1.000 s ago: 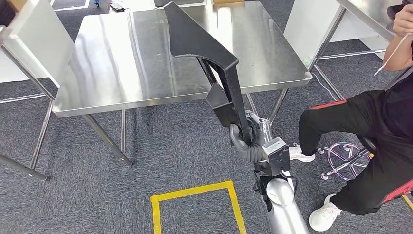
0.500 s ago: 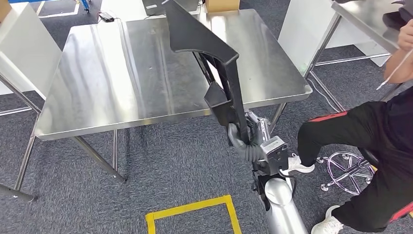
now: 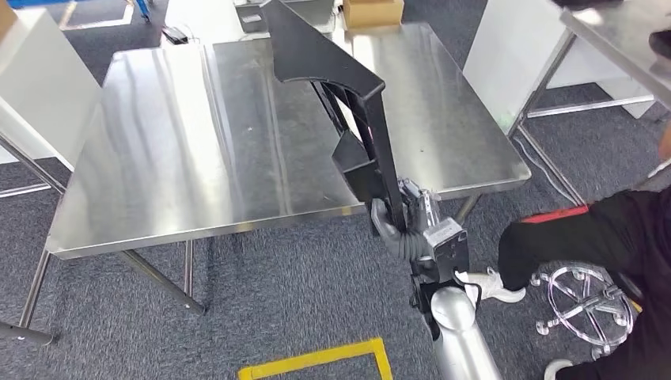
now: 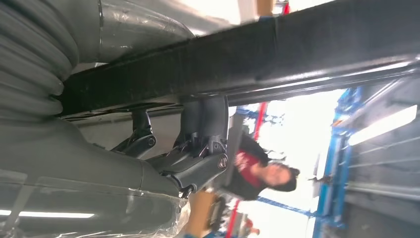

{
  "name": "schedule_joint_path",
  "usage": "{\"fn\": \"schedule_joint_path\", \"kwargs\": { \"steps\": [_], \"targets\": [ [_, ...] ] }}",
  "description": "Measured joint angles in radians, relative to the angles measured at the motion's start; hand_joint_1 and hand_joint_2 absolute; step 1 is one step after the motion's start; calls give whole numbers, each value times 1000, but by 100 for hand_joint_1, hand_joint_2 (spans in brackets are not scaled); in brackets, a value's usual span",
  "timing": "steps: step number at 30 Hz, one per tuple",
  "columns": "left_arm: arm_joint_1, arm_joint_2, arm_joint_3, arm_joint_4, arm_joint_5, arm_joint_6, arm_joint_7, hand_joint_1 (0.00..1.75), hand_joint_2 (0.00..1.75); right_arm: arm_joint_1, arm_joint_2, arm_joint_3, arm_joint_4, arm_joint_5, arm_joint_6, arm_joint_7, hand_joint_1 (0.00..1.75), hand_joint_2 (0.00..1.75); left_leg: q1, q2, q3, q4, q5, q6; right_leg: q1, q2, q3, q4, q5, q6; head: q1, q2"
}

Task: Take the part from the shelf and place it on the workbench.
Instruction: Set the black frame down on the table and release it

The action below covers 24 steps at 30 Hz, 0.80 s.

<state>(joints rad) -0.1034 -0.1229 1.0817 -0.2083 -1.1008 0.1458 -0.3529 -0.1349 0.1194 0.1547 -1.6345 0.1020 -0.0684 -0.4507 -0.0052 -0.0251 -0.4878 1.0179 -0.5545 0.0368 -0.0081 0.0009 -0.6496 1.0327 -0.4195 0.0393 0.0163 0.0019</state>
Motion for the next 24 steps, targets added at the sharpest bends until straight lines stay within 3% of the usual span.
{"fn": "schedule_joint_path", "kwargs": {
  "steps": [2,4,5,7,8,9,10,12,13,14,17,19,22,23,24],
  "targets": [
    [-2,1,0,0,0,0,0,0,175,-2,1,-1,0,0,0,0,175,175,1,5,-25,49,21,-8,-8,2,20,-8,-5,-20,0,0],
    [-3,1,0,0,0,0,0,0,175,-5,2,0,0,0,0,0,175,175,5,11,-100,164,43,-19,-12,2,46,-17,-20,-38,-1,0],
    [-2,0,0,0,0,0,0,0,175,-5,2,0,0,0,1,0,175,175,7,14,-143,221,33,-24,-12,2,57,-19,-29,-44,-2,0],
    [0,0,0,0,0,0,0,0,175,-4,2,0,1,0,2,0,175,175,11,18,-216,285,-29,-32,-11,3,82,-20,-51,-47,-2,0],
    [1,0,0,0,0,1,0,0,175,-4,2,0,1,0,2,0,175,175,13,19,-237,284,-47,-34,-10,4,96,-20,-63,-47,-2,0],
    [1,0,0,0,0,1,0,0,175,-3,2,0,1,0,2,0,175,175,13,20,-245,257,-41,-34,-10,5,113,-20,-75,-46,-2,0],
    [1,0,0,0,0,1,0,0,175,-4,2,0,1,1,2,-1,175,175,14,20,-238,206,-8,-31,-9,6,129,-20,-87,-45,-2,0],
    [1,1,1,0,0,1,0,0,175,-4,2,0,1,3,2,-2,175,175,11,22,-208,86,92,-20,-7,7,155,-21,-111,-38,-1,0],
    [1,2,1,0,-1,1,1,0,175,-5,2,0,2,4,0,-4,175,175,7,22,-195,47,123,-14,-5,8,164,-24,-121,-33,-1,0],
    [1,2,1,0,-1,1,1,0,175,-5,2,0,3,8,-1,-6,175,175,3,21,-185,25,139,-8,-3,9,175,-27,-128,-26,-1,0],
    [1,2,1,0,-4,3,8,0,175,-9,1,3,4,40,-14,-18,175,175,0,21,-150,3,137,11,6,11,203,-26,-129,-5,-1,0],
    [-3,1,1,0,-8,9,15,0,175,-21,-1,10,7,99,-37,-25,175,175,3,20,-127,-5,134,22,6,9,170,39,-137,0,0,0],
    [-10,1,0,0,-16,11,30,0,175,-56,-7,41,37,252,-91,-21,175,175,4,19,-113,-8,117,30,3,9,43,210,-193,-5,1,0],
    [-11,0,0,0,-19,10,35,0,175,-72,-10,58,59,313,-112,-17,175,175,4,18,-107,-8,110,29,3,8,11,232,-206,-3,1,0],
    [-13,-1,0,0,-22,8,39,0,175,-93,-13,77,86,366,-130,-15,175,175,4,17,-99,-8,103,28,2,8,-5,221,-199,4,1,0]
  ]
}}
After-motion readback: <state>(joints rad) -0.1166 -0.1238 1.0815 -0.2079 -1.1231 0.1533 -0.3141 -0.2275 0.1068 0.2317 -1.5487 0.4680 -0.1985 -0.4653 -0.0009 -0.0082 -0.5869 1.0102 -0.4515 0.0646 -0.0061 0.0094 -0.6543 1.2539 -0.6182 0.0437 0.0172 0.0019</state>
